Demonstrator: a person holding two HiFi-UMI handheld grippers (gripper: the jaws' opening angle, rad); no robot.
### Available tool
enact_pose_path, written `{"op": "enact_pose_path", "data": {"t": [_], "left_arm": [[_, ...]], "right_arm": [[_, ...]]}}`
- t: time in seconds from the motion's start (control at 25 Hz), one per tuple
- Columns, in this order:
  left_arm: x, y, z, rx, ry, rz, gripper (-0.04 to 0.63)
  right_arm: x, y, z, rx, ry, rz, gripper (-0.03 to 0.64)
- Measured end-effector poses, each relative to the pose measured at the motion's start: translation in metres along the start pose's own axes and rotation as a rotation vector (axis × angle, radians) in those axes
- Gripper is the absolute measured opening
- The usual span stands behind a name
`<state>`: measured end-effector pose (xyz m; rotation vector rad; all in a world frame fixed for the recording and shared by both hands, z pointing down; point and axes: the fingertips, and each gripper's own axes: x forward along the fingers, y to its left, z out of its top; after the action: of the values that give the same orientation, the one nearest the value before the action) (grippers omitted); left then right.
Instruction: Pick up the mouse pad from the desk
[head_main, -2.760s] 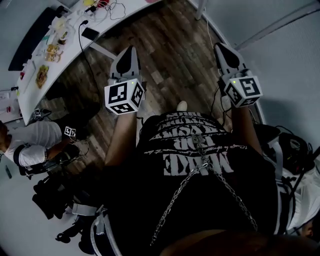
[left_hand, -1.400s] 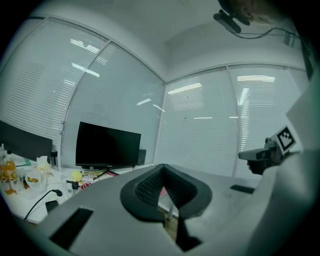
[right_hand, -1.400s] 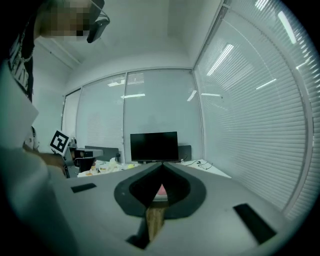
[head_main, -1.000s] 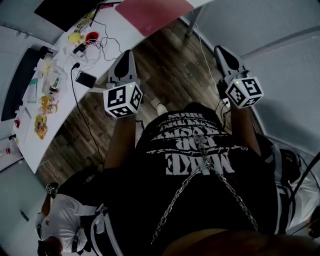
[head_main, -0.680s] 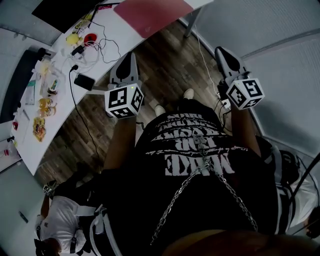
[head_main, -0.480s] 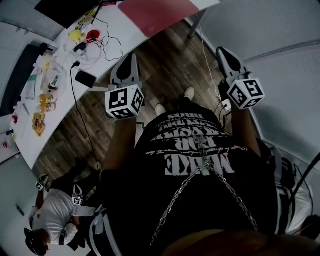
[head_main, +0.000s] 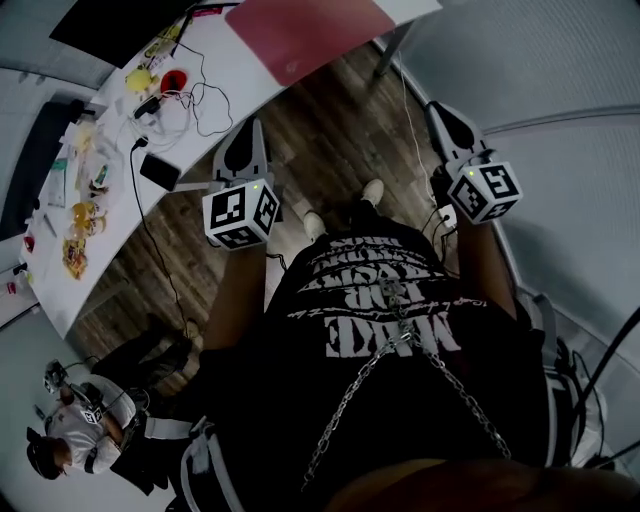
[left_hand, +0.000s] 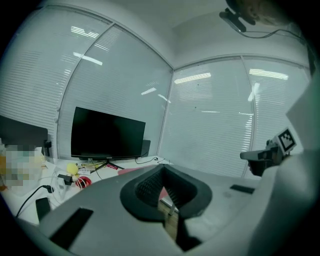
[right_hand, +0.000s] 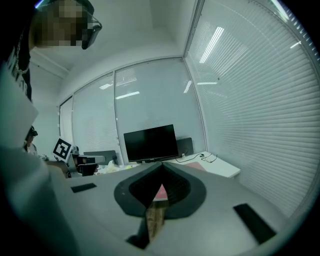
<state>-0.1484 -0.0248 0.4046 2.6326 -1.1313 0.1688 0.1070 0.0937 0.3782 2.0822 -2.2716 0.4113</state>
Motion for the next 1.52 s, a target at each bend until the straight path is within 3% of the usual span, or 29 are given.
{"op": "enact_pose_path", "data": {"t": [0.12, 0.48, 0.8, 1.04, 1.24, 1.52], "left_arm": [[0.024, -0.009, 0.007, -0.008, 0.000, 0.018, 0.006], [0.094, -0.075, 0.034, -0.033, -0.039, -0.043, 0.006], [0.127, -0.105, 0.065, -0.013, -0.098, -0.009, 0.006], [0.128, -0.090, 0.046, -0.031, -0.066, 0.073, 0.006], [0.127, -0.053, 0.036, -0.066, -0.040, 0.146, 0.006], [0.171, 0.004, 0.030, -0.096, -0.019, 0.153, 0.006]], "right_arm": [[0.008, -0.022, 0.001, 0.013, 0.023, 0.024, 0.000], [0.023, -0.095, 0.028, 0.012, -0.023, 0.083, 0.000], [0.034, -0.123, 0.056, -0.004, -0.042, 0.162, 0.000], [0.063, -0.131, 0.050, 0.015, -0.015, 0.229, 0.000], [0.101, -0.127, 0.037, 0.036, 0.041, 0.264, 0.000], [0.163, -0.126, 0.045, -0.013, 0.078, 0.249, 0.000]]}}
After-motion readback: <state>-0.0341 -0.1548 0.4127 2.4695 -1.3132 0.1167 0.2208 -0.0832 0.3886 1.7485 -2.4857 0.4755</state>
